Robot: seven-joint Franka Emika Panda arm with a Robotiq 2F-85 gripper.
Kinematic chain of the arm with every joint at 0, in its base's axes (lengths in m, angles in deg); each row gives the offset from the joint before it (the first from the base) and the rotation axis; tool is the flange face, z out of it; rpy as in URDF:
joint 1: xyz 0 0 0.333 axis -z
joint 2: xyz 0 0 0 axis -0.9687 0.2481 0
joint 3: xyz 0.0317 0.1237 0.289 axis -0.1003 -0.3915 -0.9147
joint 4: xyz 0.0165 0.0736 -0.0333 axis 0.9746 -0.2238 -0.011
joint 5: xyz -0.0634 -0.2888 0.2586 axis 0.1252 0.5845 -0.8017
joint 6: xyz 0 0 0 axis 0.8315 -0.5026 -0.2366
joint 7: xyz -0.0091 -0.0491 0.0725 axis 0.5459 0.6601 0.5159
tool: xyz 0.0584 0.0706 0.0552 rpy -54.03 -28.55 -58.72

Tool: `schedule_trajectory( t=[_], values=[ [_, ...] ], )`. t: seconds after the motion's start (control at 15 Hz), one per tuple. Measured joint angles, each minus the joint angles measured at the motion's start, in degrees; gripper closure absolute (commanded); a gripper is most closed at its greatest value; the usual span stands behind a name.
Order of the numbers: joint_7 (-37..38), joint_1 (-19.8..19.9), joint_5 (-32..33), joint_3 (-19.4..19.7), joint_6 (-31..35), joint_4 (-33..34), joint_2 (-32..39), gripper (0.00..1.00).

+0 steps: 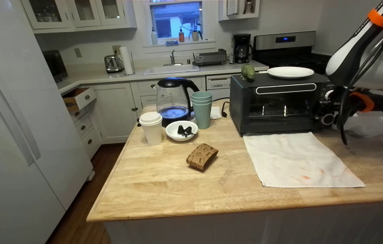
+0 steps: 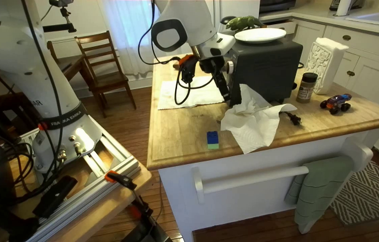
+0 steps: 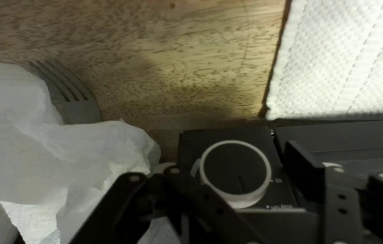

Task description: Turn the bottom knob to the right

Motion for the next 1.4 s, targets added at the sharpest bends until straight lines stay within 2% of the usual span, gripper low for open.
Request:
schedule_trajectory(
  t=[0.13,0.2,0.53,0.67,0.8,0.93,1.13,1.4],
  values=[
    [0.4,-0.2,0.0,0.0,-0.1,-0.1,0.0,0.53],
    [0.4,-0.2,0.0,0.1,-0.2,-0.1,0.0,0.60],
    [0.4,-0.3,0.0,0.7,-0.7,-0.2,-0.1,0.52],
    [0.4,-0.3,0.0,0.7,-1.0,-0.1,-0.1,0.75],
    [0.4,-0.2,0.0,1.0,-2.5,0.3,-0.3,0.78],
    [0.5,0.4,0.0,1.3,-6.0,1.4,-0.6,0.78],
    [0.5,2.7,-0.4,1.3,-14.8,4.5,-0.7,0.78],
    [-1.2,6.0,-4.8,1.0,-26.3,8.2,-0.7,0.78]
  ],
)
